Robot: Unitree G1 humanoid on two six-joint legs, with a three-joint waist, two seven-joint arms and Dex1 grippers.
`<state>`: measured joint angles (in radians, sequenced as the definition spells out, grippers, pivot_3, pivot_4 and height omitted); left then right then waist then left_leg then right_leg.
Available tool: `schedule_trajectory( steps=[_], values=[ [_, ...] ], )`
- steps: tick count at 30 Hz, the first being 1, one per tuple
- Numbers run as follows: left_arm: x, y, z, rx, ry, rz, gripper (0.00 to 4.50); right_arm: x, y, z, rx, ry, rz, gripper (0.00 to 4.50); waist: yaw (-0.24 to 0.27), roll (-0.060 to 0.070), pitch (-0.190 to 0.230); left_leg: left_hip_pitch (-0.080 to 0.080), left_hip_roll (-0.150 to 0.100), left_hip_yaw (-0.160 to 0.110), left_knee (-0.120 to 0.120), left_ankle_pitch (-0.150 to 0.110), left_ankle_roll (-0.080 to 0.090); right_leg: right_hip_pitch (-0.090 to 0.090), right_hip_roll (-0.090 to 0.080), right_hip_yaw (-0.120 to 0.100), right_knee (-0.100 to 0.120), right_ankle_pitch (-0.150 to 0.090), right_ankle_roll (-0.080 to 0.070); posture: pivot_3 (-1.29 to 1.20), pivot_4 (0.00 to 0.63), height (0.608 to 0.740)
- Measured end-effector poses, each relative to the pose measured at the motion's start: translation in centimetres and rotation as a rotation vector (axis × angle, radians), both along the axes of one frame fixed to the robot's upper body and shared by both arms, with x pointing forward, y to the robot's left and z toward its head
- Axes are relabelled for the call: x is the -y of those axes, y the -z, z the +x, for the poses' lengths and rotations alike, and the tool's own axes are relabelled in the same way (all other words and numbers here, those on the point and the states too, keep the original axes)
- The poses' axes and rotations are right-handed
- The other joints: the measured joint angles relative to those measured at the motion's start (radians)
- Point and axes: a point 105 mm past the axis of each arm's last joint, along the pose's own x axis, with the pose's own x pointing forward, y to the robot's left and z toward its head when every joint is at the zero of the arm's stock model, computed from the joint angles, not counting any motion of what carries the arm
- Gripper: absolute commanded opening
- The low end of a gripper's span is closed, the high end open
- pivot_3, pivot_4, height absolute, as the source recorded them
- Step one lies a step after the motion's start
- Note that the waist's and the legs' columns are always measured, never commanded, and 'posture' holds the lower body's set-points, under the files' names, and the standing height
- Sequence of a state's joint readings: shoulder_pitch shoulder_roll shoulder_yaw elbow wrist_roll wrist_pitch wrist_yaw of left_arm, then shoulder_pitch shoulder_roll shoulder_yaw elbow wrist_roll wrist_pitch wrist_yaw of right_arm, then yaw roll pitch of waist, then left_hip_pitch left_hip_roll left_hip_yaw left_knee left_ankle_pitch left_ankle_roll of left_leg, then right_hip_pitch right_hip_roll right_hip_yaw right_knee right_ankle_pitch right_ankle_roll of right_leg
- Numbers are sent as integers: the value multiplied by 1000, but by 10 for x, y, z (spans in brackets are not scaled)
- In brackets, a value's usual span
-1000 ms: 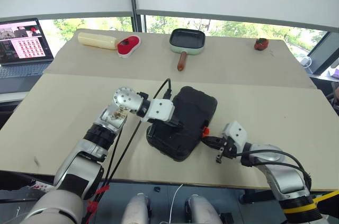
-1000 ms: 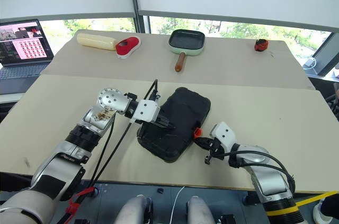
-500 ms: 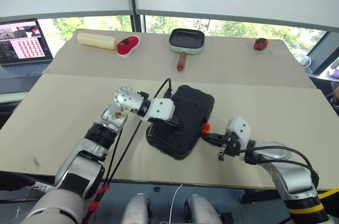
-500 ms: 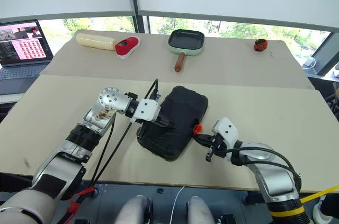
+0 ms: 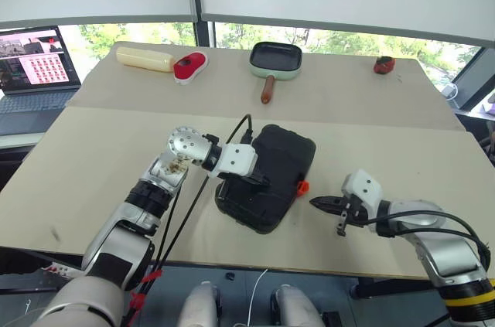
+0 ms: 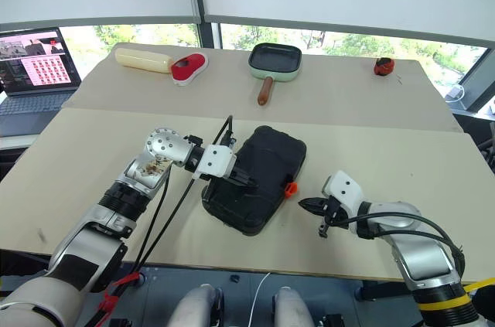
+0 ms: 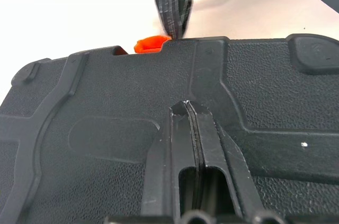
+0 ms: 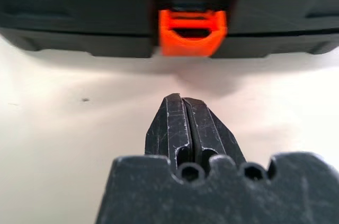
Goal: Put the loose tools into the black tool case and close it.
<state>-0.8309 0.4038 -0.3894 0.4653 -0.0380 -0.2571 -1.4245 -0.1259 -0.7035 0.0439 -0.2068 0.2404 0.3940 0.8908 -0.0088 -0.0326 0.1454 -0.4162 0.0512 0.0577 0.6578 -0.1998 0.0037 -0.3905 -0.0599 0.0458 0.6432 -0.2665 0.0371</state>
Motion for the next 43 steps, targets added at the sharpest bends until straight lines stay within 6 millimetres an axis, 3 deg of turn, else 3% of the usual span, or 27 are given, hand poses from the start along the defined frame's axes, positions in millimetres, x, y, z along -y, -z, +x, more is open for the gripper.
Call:
schedule_trajectory(
  steps=[6, 22, 23, 26, 28, 31, 33, 34, 36, 37, 41, 43],
  values=[
    [-1, 1, 0, 0, -2, 3, 0, -10, -7, 8, 11, 8, 46, 30, 0, 0, 0, 0, 0, 0, 0, 0, 0, 0, 0, 0, 0, 1, -1, 0, 150, 740],
    [-2, 2, 3, -2, -16, 3, 0, -29, -28, -1, 25, -41, 110, 30, -4, 1, -1, 1, 1, 0, 0, 0, 0, 1, 0, 0, 0, 0, 0, 0, 150, 740],
    [-2, 2, 4, -1, -17, 4, 0, -29, -29, -1, 29, -43, 107, 302, -4, 1, -1, 1, 0, 0, 0, 0, 0, 1, 0, 0, 0, 0, 0, 0, 150, 740],
    [-4, 2, 5, -34, -54, -10, 671, -25, -31, -3, 30, -53, 91, 1043, -4, 2, -1, 1, 0, 0, 0, 0, 0, 0, 0, 0, 0, 0, 0, 0, 150, 740],
    [-11, -3, 8, -99, -123, -62, 1456, -15, -34, -8, 22, -52, 76, 1824, -4, 1, -1, -2, 1, 0, 0, 0, 0, -2, 0, 0, 0, 0, 0, 0, 150, 740],
    [-43, -9, 11, -178, -239, -89, 2497, 13, -45, -14, 17, -22, 53, 2834, -13, 1, 0, -7, 1, 0, -2, -1, 1, -9, 0, 2, 1, 3, -5, 0, 150, 740],
    [-80, -12, 13, -240, -364, -94, 3130, 35, -61, -20, 22, -7, 43, 3422, -21, 1, 0, -8, 0, 0, -6, 0, 1, -12, 1, 3, 1, 3, -6, 0, 150, 740],
    [-93, -13, 13, -265, -413, -100, 3702, 41, -67, -23, 22, -4, 39, 3918, -22, 1, 0, -7, 0, 0, -7, 0, 1, -13, 1, 3, 1, 3, -6, 0, 150, 740],
    [-126, -14, 10, -328, -529, -95, 4234, 55, -79, -31, 11, -6, 50, 4417, -22, 0, 1, -7, 0, 0, -9, 0, 1, -14, 1, 2, 2, 3, -7, 0, 150, 740],
    [-141, -14, 5, -360, -578, -92, 4432, 59, -84, -35, -3, -11, 66, 4500, -20, -1, 2, -8, 0, 0, -10, 0, 1, -14, 1, 2, 2, 2, -7, 0, 150, 740],
    [-190, -27, -14, -410, -730, -109, 4432, 74, -91, -56, -105, -33, 107, 4500, -9, -5, 7, -8, 0, 0, -12, 0, 1, -14, -1, 1, -1, 2, -7, 0, 150, 740],
    [-194, -35, -19, -402, -742, -135, 4432, 74, -91, -60, -131, -52, 119, 4500, -1, -5, 7, -8, 0, 1, -12, 0, 1, -14, -2, 1, -2, 2, -7, 0, 150, 740]
  ],
)
